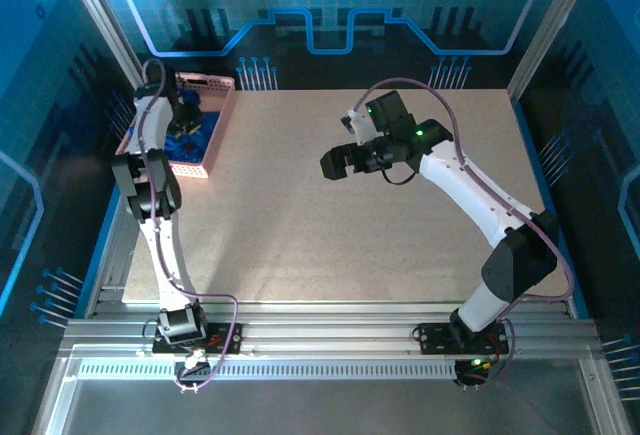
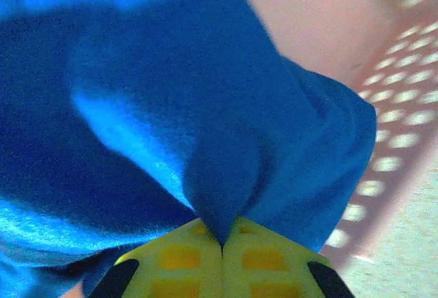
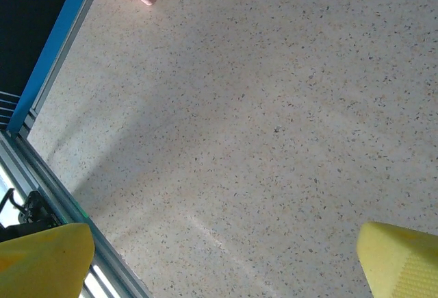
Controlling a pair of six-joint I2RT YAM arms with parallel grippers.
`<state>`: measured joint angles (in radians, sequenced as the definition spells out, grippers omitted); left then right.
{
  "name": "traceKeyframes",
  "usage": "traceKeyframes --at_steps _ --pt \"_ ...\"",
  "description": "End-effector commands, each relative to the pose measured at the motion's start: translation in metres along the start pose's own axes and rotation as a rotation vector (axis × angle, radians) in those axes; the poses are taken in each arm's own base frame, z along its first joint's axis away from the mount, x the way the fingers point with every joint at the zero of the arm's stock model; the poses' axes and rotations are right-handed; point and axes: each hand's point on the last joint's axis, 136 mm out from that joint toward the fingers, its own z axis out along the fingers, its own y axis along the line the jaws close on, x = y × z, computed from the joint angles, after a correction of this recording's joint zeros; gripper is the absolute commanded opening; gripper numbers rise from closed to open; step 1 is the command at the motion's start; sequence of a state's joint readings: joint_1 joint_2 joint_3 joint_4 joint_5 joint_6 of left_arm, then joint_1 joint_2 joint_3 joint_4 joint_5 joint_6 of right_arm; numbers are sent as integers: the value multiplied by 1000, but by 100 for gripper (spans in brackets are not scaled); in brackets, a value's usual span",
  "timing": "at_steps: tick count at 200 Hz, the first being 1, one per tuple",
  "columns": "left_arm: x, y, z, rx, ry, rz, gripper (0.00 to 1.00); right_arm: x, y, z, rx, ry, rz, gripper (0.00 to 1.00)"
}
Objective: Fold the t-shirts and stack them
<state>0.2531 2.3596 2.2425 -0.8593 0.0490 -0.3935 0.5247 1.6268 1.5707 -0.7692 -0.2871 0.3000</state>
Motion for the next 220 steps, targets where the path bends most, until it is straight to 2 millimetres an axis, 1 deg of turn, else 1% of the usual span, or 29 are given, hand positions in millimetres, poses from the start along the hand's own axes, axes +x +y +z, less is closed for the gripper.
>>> traceKeyframes --at_steps 1,31,61,86,98,138,173,190,220 --pt "-55 -50 -114 157 -238 46 0 -4 9 -5 -5 -27 -8 100" --pt "-75 -80 -185 288 -350 49 0 -6 7 1 -5 -25 3 100" --pt "-88 -113 -261 444 -468 60 0 -10 7 4 -12 -32 5 100" --pt "-92 -134 -320 574 -559 72 0 -12 7 4 -14 -38 6 100" --pt "-91 -142 -342 632 -587 76 0 -13 6 4 -13 -41 7 100" --pt "-86 -161 -407 790 -673 101 0 -15 4 3 -14 -48 9 100" --pt "-78 -178 -457 939 -717 105 0 -19 -2 -1 -16 -68 29 100" --pt "-69 -190 -479 1021 -723 122 0 -21 -5 -3 -18 -83 45 100" --pt "-46 -215 -506 1134 -710 160 0 -24 -17 -8 9 -107 82 100"
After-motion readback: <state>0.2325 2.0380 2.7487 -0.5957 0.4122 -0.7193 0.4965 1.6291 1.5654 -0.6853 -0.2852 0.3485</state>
